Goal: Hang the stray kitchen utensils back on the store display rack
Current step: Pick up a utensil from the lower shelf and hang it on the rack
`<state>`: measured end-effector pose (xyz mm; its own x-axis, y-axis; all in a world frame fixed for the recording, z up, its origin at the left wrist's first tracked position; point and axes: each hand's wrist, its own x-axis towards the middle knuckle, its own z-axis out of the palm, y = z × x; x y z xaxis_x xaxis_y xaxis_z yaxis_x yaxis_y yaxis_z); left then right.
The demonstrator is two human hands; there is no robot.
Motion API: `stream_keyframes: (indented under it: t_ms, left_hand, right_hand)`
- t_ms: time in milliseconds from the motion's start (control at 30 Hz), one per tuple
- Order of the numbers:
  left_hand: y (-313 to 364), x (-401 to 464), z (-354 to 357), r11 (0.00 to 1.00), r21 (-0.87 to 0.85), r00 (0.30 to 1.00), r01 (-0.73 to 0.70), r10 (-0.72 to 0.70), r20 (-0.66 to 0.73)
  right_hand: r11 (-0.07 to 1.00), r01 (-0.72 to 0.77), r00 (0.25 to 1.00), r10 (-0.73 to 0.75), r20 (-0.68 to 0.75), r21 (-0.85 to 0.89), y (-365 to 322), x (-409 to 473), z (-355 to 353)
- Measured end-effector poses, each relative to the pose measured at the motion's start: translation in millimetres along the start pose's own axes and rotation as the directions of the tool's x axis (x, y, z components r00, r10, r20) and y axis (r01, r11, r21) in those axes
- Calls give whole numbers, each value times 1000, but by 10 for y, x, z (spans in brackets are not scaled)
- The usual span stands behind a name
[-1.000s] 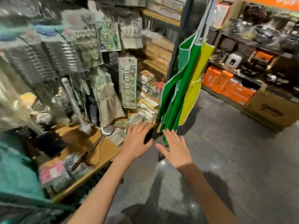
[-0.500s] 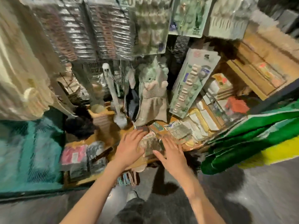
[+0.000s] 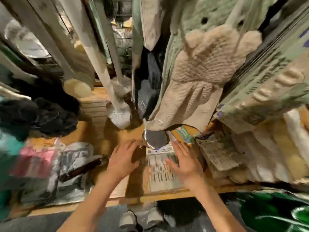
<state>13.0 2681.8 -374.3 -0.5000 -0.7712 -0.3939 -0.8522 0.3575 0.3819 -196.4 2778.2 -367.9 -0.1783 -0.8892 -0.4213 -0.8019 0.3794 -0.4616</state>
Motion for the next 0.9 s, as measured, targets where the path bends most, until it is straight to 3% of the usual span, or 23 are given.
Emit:
stream_keyframes:
  t_ms: [200, 333, 500, 700, 900]
  left_hand:
    - [-116, 309, 416, 987, 76, 989, 142, -137, -57]
    - [-174, 420, 515, 970, 153, 981, 188, -180, -68]
    - [-169, 511, 501, 966, 185, 983, 181, -180, -22]
    - [-125, 472, 364, 963, 242, 992, 118, -107, -61]
    - [-61, 263, 178, 952, 302, 998, 52, -56, 5]
  right_hand:
    - [998, 55, 996, -55, -71, 9, 273, 478, 194]
    - [983, 38, 995, -21, -98, 180, 265, 675, 190]
    - [936, -60, 997, 73, -24, 347, 182, 878, 118]
    - [971, -10, 995, 34, -98, 238, 145, 700, 148]
    - [983, -44, 987, 70, -142, 179, 166, 438, 78]
